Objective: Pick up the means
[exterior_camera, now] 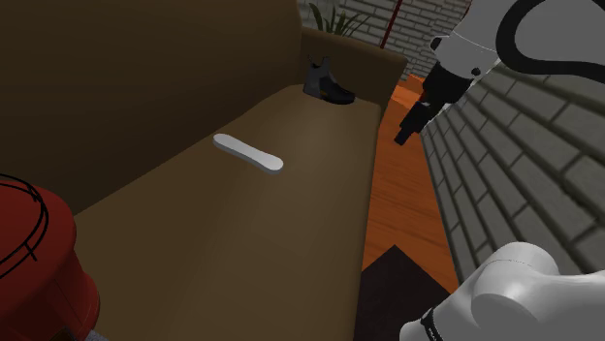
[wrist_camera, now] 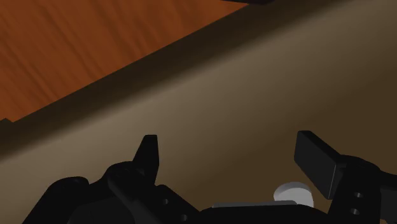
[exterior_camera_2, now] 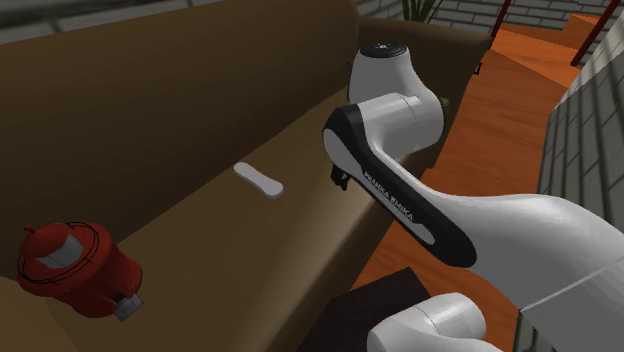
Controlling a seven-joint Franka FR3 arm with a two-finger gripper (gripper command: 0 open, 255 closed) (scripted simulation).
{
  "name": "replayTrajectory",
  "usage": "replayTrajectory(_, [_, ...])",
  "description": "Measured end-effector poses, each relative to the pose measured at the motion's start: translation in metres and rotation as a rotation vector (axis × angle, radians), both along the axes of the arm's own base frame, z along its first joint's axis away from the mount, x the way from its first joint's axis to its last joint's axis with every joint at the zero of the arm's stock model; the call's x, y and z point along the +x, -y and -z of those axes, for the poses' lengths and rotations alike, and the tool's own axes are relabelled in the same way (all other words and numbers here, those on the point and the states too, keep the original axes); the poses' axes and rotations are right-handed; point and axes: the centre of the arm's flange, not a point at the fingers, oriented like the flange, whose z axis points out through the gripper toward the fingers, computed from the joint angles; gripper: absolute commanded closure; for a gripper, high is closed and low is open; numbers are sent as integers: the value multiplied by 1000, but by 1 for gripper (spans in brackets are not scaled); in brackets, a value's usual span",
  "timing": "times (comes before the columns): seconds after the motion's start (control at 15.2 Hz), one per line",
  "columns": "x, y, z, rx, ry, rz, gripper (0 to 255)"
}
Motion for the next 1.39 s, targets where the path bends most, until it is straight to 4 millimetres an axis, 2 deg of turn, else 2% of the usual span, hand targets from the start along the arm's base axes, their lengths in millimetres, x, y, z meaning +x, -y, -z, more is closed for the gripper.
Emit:
replayTrajectory(0.2, [12, -5, 8, 3, -3, -13, 0])
replayTrajectory(0.53, [67, -28, 27, 14, -13, -64, 0])
replayTrajectory(0.79, [108, -48, 52, 24, -22, -107, 0])
replayTrajectory(1.12, [160, -80, 76, 36, -32, -161, 0])
replayTrajectory(1.39, [202, -105, 103, 46, -40, -204, 0])
